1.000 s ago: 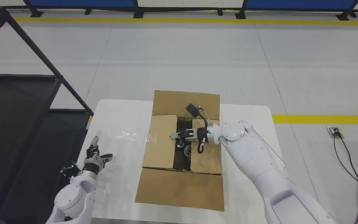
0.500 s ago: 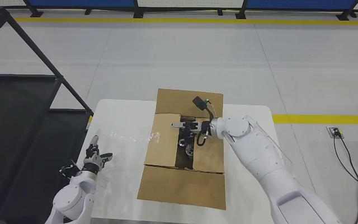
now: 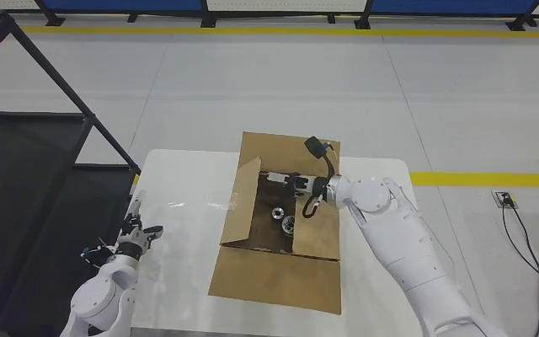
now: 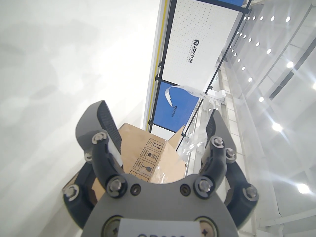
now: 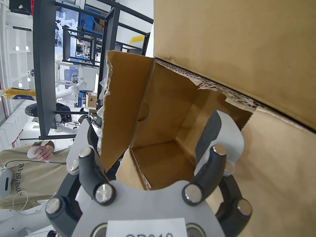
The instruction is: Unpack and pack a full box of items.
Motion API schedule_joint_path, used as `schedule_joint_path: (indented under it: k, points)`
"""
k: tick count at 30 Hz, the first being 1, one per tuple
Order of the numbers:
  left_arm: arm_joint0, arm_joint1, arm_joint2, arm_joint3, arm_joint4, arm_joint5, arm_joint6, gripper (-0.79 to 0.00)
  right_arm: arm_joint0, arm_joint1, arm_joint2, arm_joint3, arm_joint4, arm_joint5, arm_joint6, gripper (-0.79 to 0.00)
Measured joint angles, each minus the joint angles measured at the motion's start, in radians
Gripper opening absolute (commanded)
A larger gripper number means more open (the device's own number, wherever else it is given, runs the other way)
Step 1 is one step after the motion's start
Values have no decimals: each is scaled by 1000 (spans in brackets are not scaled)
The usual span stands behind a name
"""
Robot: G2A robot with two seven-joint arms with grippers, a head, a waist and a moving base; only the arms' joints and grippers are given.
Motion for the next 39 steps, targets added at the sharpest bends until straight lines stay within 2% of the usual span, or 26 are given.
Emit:
schedule_joint_path:
  k: [5, 8, 10, 13, 17, 25, 26, 30, 39]
  points:
    - [-4, -1, 6, 3, 10, 0, -5, -58, -82, 12, 29, -142, 18, -114, -48, 0]
    - [-8, -2, 17, 10, 17, 1, -5, -65, -123, 17, 30, -215, 47, -179, -29, 0]
    - [-10, -3, 25, 11, 22, 2, -4, -68, -129, 16, 15, -236, 81, -189, 23, 0]
    - [-12, -5, 32, 11, 24, 1, -3, -65, -107, 13, -8, -220, 78, -153, 55, 0]
    - [-10, -6, 34, 12, 23, -2, -3, -71, -72, 7, -31, -176, 41, -43, 16, 0]
    - [-6, -7, 28, 9, 15, -1, -7, -74, -10, 6, -53, -37, 53, 63, 145, -9]
    - [-6, -7, 28, 8, 16, 0, -8, -74, -2, 3, -60, -20, 54, 65, 153, -296]
    - [-8, -7, 28, 7, 20, 2, -11, -71, 27, -10, -90, 48, 86, 42, 178, -785]
    - [-13, -8, 22, 18, 23, 3, -11, -74, 80, -33, -134, 158, 123, -12, 192, -785]
